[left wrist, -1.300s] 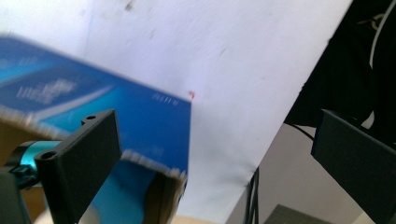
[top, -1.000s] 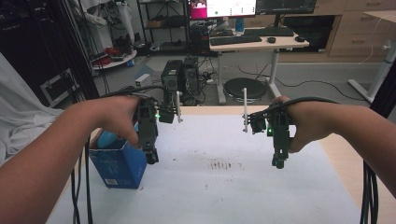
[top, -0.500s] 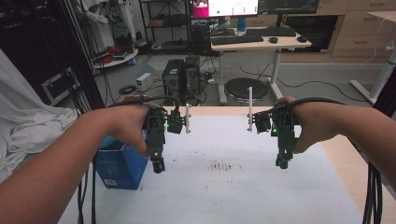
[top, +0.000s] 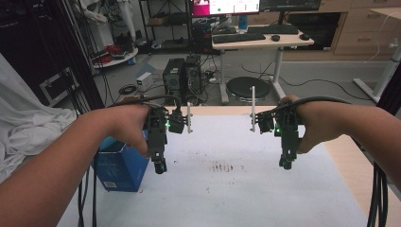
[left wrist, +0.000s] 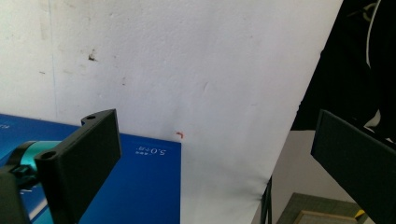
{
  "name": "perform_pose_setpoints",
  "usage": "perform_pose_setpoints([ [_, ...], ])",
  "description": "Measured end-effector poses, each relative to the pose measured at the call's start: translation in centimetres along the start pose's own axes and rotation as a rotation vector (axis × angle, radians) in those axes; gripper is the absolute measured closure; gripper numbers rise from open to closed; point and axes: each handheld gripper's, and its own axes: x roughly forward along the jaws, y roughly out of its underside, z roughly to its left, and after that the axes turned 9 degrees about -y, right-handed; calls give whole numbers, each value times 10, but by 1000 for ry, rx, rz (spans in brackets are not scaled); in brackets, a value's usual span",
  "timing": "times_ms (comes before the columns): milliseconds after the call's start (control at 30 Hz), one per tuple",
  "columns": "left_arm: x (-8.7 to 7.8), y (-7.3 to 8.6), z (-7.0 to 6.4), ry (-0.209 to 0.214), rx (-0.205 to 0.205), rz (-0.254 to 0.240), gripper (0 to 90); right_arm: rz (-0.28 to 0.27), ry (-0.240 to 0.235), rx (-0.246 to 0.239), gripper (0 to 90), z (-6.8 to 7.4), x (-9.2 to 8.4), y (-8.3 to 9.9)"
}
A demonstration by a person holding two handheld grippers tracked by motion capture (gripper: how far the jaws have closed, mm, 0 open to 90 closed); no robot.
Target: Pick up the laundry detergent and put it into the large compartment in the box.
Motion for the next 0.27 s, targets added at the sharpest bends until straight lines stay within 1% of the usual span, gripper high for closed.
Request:
perform_pose_setpoints([
  [267,-2,0,0,-6,0,-3,17,2,5,2,19,2,-1,-1],
])
